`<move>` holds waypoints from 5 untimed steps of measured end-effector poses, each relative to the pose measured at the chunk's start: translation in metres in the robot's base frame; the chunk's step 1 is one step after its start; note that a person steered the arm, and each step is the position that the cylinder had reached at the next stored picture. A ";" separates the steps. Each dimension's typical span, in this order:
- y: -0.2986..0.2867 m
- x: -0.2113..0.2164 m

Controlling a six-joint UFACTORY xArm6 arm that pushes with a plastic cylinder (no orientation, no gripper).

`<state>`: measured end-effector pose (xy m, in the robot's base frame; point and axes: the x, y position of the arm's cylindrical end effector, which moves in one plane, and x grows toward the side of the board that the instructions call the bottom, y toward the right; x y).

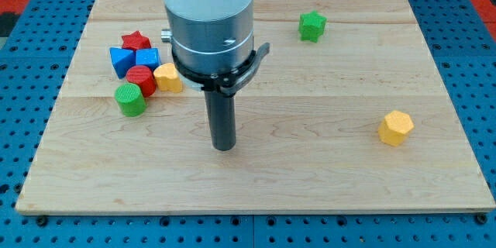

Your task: Push green circle below the yellow heart

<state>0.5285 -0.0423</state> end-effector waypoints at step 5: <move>-0.216 -0.015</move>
<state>0.5139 -0.2580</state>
